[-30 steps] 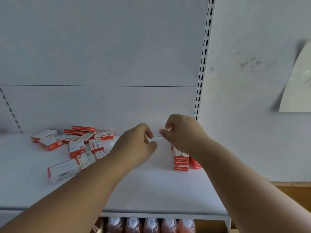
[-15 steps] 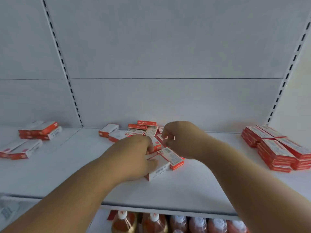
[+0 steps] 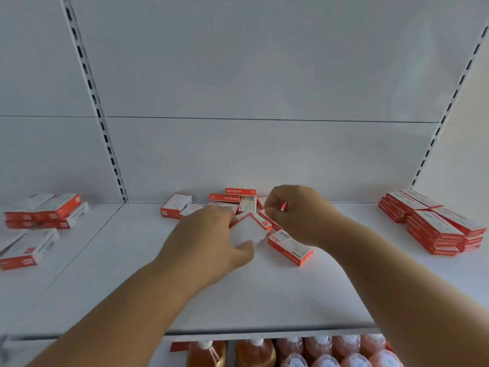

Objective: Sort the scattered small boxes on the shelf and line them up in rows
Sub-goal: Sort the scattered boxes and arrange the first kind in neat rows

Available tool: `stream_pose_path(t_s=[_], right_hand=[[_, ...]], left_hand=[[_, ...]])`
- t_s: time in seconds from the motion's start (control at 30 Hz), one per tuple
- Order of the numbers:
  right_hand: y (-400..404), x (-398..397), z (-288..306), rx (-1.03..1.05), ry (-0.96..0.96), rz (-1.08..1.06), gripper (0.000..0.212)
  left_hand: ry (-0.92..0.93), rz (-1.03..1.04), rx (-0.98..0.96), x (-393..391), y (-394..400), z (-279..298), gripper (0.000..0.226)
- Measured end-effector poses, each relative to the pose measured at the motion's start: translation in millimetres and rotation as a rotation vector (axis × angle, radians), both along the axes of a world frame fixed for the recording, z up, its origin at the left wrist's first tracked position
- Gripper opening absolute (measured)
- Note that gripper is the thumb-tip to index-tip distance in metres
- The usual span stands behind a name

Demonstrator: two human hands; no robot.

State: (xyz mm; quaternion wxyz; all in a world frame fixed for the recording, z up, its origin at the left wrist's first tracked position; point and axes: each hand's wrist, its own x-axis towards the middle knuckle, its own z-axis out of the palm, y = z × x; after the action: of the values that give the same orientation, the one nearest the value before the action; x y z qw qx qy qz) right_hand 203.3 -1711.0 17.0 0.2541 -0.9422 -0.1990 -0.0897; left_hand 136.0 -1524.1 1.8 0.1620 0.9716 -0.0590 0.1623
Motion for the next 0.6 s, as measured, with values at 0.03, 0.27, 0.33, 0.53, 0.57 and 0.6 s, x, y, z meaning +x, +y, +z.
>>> stream_pose_path(t_s=[0.03, 0.27, 0.33, 0.53, 0.57, 0.6], right_hand=[[5, 3, 1, -0.013, 0.012, -0.001, 0.008], [49, 6, -16, -0.393, -0.056, -0.093, 0.043], [51, 8, -15, -0.315, 0.000, -0.123, 0.030], [50, 4, -2, 0.627, 0.485, -0.122, 0.017], [49, 2, -2, 0.803, 0.571, -0.053, 0.020], [49, 0, -1, 0.952, 0.634, 0.015, 0.022]], left_hand=[[-0.048, 0.024, -0.052, 3, 10, 4, 0.037], [0.013, -0.037, -0.644, 19, 37, -10, 0.018], [0.145, -0.104, -1.020, 19, 38, -14, 0.019], [0.405, -0.198, -1.686, 19, 45, -2, 0.043], [0.429, -0.206, -1.714, 19, 45, -2, 0.042], [0.438, -0.211, -1.726, 19, 46, -3, 0.038]])
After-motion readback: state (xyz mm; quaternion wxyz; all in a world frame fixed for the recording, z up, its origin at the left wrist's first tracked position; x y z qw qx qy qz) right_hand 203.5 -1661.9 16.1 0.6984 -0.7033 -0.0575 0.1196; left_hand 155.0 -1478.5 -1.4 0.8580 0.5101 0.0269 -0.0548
